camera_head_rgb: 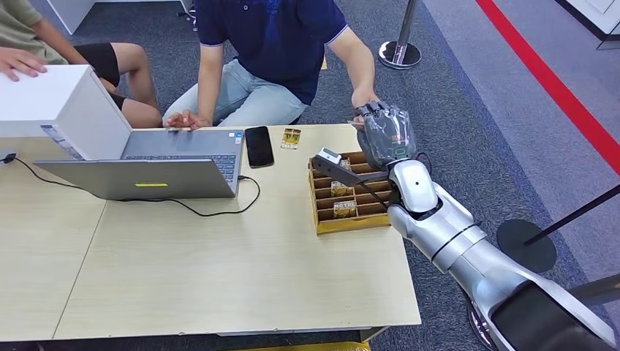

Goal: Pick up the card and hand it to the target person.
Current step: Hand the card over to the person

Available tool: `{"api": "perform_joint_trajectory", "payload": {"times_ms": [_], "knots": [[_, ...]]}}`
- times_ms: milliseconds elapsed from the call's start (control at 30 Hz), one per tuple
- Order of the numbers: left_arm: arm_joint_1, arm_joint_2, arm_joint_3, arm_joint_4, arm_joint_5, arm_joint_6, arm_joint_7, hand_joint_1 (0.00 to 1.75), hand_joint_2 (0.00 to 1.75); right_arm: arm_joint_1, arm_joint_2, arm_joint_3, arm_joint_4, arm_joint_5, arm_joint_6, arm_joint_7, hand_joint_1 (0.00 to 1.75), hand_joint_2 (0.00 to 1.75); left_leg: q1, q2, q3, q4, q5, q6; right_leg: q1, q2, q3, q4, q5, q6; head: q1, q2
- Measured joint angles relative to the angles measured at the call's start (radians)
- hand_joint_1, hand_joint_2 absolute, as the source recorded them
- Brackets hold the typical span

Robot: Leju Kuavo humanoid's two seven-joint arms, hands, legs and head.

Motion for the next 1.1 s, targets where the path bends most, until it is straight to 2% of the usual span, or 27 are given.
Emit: {"api": "perform_joint_trajectory", "payload": {"times_ms": [67,300,433,500,633,733,833,967,1100], "knots": [[0.000,0.000,-0.002,0.000,-0.003,0.001,-0.007,0.00,0.00,-0.001,0.000,0.002,0.010,-0.001,0.000,0.001,0.00,1.75,0.000,0.000,0.000,0.000,0.000,0.000,0.000,0.000,0.000,0.000,0.000,0.000,0.000,0.000],[0.000,0.000,-0.002,0.000,0.006,0.009,-0.012,0.00,0.00,0.001,-0.001,0.002,0.030,-0.027,-0.020,0.017,0.00,1.75,0.000,0.000,0.001,0.000,0.000,0.000,0.000,0.000,0.000,0.000,0.000,0.000,0.000,0.000],[0.001,0.000,-0.002,0.000,0.011,0.012,-0.013,0.00,0.00,0.023,-0.017,-0.027,0.023,-0.168,-0.110,0.016,0.00,1.75,0.000,0.000,0.001,0.000,0.000,0.000,0.000,0.000,0.000,0.000,0.000,0.000,0.000,0.000],[0.002,0.000,-0.002,0.000,0.017,0.015,-0.015,0.00,0.00,0.044,-0.034,-0.058,0.007,-0.300,-0.161,-0.014,0.00,1.75,0.000,0.000,0.001,0.000,0.000,0.000,0.000,0.001,0.000,0.000,0.000,0.000,0.000,0.000],[0.004,0.000,-0.002,0.000,0.035,0.025,-0.027,0.00,0.00,0.125,-0.080,-0.163,-0.054,-0.773,-0.254,-0.167,0.00,1.75,-0.001,0.000,0.001,0.001,0.000,0.000,-0.001,0.000,0.000,-0.001,0.000,0.000,0.000,0.000],[0.007,0.000,-0.002,0.000,0.045,0.031,-0.031,0.00,0.00,0.203,-0.118,-0.265,-0.104,-1.095,-0.256,-0.306,0.00,1.75,-0.001,-0.001,0.001,0.001,-0.001,0.001,-0.001,0.000,0.000,-0.001,0.000,0.000,0.000,0.000],[0.007,0.000,-0.001,0.000,0.050,0.032,-0.034,0.00,0.00,0.282,-0.152,-0.369,-0.141,-1.352,-0.226,-0.436,0.00,1.75,-0.001,-0.001,0.001,0.001,-0.001,0.001,-0.001,-0.001,0.000,-0.001,0.000,0.000,0.000,0.000],[0.008,0.000,-0.001,0.000,0.057,0.034,-0.037,0.00,0.00,0.381,-0.190,-0.496,-0.172,-1.547,-0.188,-0.540,0.00,1.75,-0.001,-0.001,0.001,0.001,-0.001,0.001,-0.001,-0.001,0.000,-0.001,0.000,0.000,0.000,0.000],[0.008,-0.001,-0.001,0.000,0.063,0.037,-0.042,0.00,0.00,0.472,-0.218,-0.599,-0.175,-1.624,-0.166,-0.558,0.00,1.75,-0.001,-0.001,0.001,0.000,-0.001,0.001,-0.001,0.000,0.000,-0.001,0.000,0.000,0.000,0.000]]}}
